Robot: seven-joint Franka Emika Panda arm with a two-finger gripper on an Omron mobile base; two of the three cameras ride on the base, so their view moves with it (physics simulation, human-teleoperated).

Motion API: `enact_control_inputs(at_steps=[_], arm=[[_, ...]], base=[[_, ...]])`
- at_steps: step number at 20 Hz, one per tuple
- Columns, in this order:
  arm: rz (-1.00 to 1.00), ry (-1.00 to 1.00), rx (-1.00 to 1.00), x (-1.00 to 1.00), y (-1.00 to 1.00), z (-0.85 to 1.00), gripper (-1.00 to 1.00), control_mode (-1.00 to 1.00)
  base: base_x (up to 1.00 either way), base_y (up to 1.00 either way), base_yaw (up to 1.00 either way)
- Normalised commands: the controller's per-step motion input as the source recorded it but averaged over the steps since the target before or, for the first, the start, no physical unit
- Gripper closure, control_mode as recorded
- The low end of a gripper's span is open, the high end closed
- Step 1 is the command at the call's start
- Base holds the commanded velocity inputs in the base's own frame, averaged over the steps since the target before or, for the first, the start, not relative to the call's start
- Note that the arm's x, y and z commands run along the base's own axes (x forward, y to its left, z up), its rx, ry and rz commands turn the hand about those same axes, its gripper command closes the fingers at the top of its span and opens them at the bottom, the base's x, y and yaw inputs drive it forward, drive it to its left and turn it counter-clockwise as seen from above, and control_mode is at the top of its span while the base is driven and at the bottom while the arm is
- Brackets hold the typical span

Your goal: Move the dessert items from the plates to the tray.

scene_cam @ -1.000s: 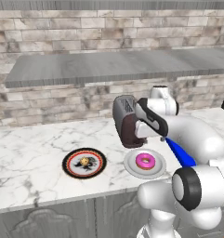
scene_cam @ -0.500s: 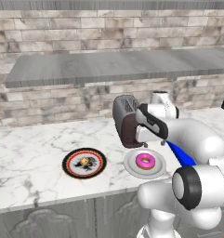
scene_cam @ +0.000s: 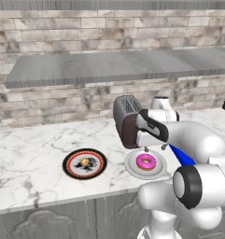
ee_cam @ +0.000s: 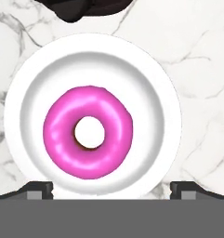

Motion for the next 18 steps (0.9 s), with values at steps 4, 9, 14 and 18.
enact_control_inputs(at_steps=[4,9,14,18], arm=[[0.0,0.0,0.0,0.0,-0.03,-0.15,-1.0,-1.0],[0.0,0.0,0.01,0.02,-0.08,-0.15,-1.0,-1.0],[0.0,0.0,0.0,0.02,-0.03,-0.15,-1.0,-1.0],[0.0,0.0,0.0,0.0,-0.01,-0.13,-1.0,-1.0]], base=[[0.0,0.0,0.0],[0.0,0.0,0.0],[0.0,0.0,0.0],[0.0,0.0,0.0]])
